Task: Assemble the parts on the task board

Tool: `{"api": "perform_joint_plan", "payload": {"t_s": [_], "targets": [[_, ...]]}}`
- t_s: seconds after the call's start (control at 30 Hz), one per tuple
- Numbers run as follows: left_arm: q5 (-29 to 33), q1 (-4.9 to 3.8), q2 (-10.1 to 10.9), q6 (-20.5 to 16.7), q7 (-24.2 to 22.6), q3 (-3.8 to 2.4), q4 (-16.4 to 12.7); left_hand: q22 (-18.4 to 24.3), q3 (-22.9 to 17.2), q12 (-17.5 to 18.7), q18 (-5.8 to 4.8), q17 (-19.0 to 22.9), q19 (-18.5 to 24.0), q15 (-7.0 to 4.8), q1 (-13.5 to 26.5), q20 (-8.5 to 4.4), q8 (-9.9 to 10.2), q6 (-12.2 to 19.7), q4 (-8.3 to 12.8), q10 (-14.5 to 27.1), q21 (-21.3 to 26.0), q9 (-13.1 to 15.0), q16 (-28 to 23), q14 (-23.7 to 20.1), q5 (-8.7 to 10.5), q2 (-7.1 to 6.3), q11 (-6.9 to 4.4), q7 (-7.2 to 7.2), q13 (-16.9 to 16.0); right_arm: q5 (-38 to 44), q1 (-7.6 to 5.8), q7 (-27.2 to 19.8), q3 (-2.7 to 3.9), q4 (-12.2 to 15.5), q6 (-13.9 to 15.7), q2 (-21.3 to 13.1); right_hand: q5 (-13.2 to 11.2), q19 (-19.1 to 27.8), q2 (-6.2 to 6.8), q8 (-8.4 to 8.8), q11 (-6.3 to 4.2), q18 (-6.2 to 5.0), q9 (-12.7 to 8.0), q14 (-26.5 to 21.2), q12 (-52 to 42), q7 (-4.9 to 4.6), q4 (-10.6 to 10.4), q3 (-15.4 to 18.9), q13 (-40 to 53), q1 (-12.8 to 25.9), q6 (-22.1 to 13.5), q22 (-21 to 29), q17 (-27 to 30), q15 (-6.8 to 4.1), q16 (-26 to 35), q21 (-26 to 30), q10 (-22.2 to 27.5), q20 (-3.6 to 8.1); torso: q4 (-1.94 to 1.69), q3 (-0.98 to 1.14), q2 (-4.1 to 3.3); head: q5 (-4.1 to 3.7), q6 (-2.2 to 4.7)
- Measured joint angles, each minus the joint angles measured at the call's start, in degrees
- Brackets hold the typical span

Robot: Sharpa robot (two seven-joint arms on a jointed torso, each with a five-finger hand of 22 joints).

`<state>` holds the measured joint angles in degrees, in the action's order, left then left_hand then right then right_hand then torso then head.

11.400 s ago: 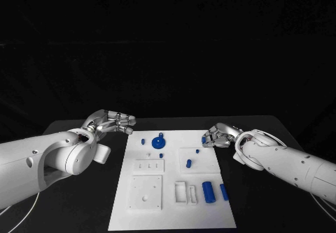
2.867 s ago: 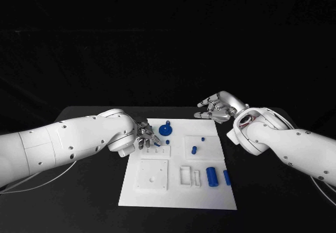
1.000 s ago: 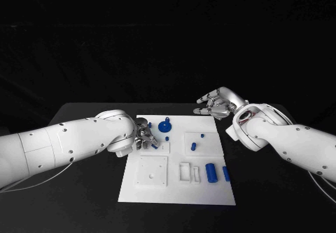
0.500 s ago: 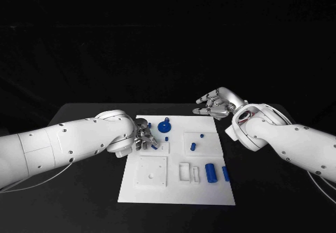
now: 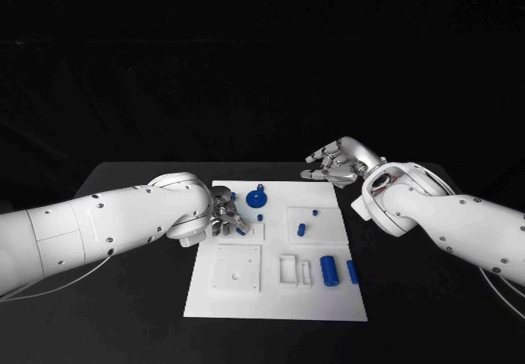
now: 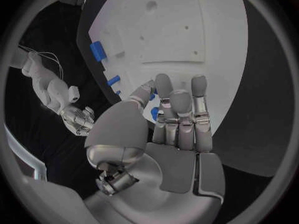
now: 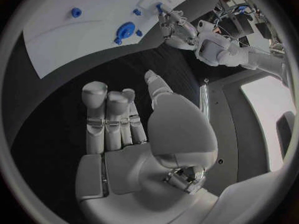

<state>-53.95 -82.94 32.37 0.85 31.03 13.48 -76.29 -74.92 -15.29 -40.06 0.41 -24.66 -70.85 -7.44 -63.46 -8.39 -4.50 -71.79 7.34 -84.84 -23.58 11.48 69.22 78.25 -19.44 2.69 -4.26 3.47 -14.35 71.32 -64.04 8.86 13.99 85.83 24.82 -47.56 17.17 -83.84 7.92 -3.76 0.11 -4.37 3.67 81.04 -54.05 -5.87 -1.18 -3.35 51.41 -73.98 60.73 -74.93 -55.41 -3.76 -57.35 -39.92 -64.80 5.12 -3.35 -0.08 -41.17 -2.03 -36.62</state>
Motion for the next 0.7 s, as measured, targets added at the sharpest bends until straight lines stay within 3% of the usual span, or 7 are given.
{"api": "perform_joint_plan", "payload": {"t_s": [0.37, 0.7], "targets": [[-0.9, 0.24, 0.6, -1.6, -0.3, 0.09, -1.0, 0.0, -0.3, 0.0, 0.01, 0.1, -0.2, 0.09, -0.1, 0.21, 0.0, 0.0, -0.2, 0.1, 0.0, 0.5, 0.0, -0.1, 0.23, -0.07, 0.09, 0.00, 0.0, -0.2, 0.00, 0.0, 0.00, 0.0, 0.0, 0.0, 0.4, 0.0, 0.00, 0.00, 0.00, 0.00, 0.0, 0.0, 0.0, 0.00, 0.0, 0.0, 0.0, 0.0, 0.0, 0.0, 0.0, 0.00, 0.0, 0.0, 0.0, 0.00, -0.01, -0.04, 0.00, 0.03, 0.20], [0.2, 0.82, 2.1, -8.7, -0.9, 0.42, -3.2, 0.0, -0.3, -0.9, 0.01, -0.2, -0.4, -0.15, -0.2, -0.01, 0.0, 0.0, -0.3, 0.1, 0.0, 0.9, 0.7, 0.1, -1.38, -0.15, 0.08, 0.00, -0.6, -0.4, 0.01, -0.1, 0.00, 0.0, 0.0, -0.2, 1.0, 0.0, 0.00, 0.00, 0.00, 0.00, 0.0, 0.0, 0.0, 0.00, 0.0, 0.0, 0.0, 0.0, 0.0, 0.0, 0.0, 0.00, 0.0, 0.2, 0.0, 0.00, -0.04, -0.02, -0.01, -0.01, 0.18]]}}
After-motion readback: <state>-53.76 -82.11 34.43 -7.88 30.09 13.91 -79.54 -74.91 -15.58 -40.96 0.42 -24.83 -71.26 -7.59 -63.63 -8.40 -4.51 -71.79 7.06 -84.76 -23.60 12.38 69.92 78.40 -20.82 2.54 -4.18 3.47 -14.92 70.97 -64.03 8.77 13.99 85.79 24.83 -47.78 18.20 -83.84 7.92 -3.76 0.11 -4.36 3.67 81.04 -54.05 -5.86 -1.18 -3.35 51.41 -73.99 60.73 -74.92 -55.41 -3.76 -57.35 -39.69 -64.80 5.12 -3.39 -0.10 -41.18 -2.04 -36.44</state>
